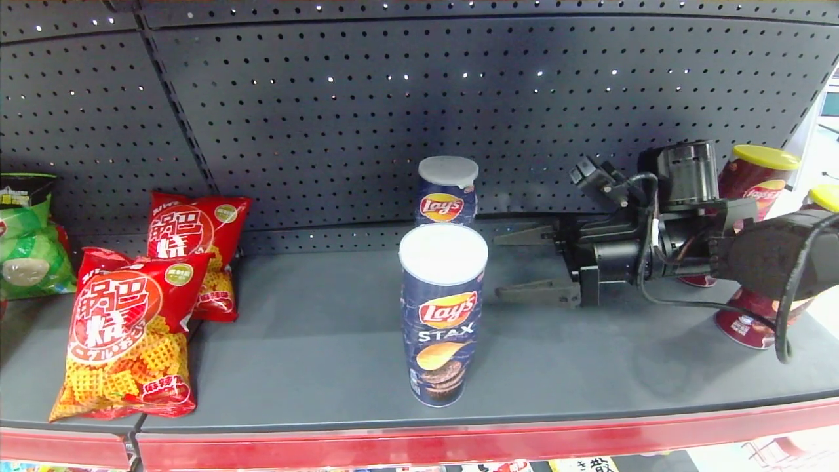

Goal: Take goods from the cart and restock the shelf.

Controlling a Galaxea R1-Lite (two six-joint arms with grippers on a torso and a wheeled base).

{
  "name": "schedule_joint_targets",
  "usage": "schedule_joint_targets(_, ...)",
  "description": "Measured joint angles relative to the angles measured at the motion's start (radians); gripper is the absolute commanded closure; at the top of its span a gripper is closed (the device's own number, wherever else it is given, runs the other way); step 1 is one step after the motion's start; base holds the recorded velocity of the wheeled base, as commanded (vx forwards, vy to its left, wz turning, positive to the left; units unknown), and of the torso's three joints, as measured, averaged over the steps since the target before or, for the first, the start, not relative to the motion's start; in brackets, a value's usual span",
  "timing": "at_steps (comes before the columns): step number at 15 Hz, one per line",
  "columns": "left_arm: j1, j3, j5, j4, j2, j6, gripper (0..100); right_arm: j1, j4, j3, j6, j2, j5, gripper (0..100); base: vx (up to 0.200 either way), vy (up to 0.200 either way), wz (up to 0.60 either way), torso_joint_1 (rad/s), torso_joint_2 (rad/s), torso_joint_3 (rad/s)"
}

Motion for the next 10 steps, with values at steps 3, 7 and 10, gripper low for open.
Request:
schedule_joint_targets(3, 0.000, 0.000, -0.001, 0.000, 0.000, 0.000, 0, 0.008, 0.001, 0.042, -0.017, -0.036, 0.016, 0, 0.000, 0.000, 0.00, 0.000, 0.00, 0.000)
schedule_joint_targets(7, 0.000, 0.000, -0.001, 0.000, 0.000, 0.000, 0, 0.048, 0.001, 0.087, -0.018, -0.083, 0.018, 0, 0.000, 0.000, 0.00, 0.000, 0.00, 0.000)
schedule_joint_targets(10, 0.000, 0.000, 0.000, 0.000, 0.000, 0.000, 0, 0.072, 0.001, 0.105, -0.017, -0.105, 0.018, 0, 0.000, 0.000, 0.00, 0.000, 0.00, 0.000)
